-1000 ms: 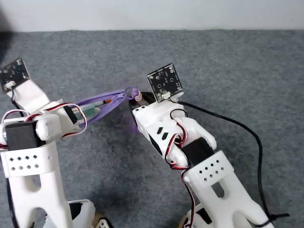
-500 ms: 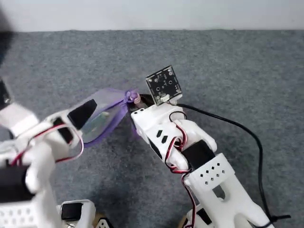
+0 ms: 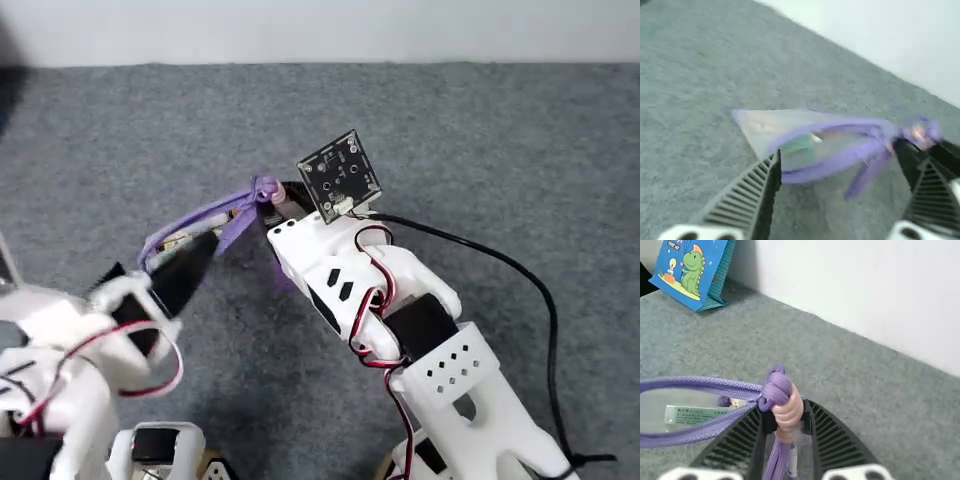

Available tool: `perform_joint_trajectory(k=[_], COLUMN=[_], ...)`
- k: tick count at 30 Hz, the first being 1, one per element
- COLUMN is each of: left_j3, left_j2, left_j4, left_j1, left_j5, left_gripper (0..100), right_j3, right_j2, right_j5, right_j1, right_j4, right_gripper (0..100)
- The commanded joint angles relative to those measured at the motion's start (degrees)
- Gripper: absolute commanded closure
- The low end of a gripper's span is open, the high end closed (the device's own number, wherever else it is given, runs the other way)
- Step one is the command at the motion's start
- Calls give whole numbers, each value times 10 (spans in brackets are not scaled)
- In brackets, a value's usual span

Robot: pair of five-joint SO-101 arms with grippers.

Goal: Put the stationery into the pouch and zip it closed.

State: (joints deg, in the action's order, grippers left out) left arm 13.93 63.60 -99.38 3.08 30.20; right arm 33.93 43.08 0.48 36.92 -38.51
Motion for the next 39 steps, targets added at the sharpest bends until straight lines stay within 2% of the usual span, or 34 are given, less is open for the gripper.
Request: perform_joint_trajectory(k=[1, 4, 12, 15, 18, 25, 31, 34, 39], left_j3=[49, 101, 180, 196, 210, 283, 282, 247, 109], left_j2=[25, 45, 57, 56, 55, 55, 17, -54, -193], left_j4=[-13, -12, -11, -7, 11, 105, 175, 193, 190], left_j1=[-61, -83, -82, -81, -72, 4, 9, 6, -16], left_j5=[-11, -30, -84, -87, -87, -99, -101, -90, -51], left_gripper=[645, 716, 870, 905, 913, 912, 912, 912, 913], right_j3=[-42, -47, -86, -97, -114, -140, -139, -138, -138], right_j2=[22, 25, 26, 28, 28, 64, 103, 114, 117], right_j5=[8, 8, 9, 7, 4, 4, -37, -60, -94], right_j1=[5, 8, 33, 33, 34, 35, 34, 34, 31], right_j4=[32, 47, 30, -9, -62, -158, -250, -291, -369], right_gripper=[991, 991, 991, 991, 991, 991, 991, 991, 991])
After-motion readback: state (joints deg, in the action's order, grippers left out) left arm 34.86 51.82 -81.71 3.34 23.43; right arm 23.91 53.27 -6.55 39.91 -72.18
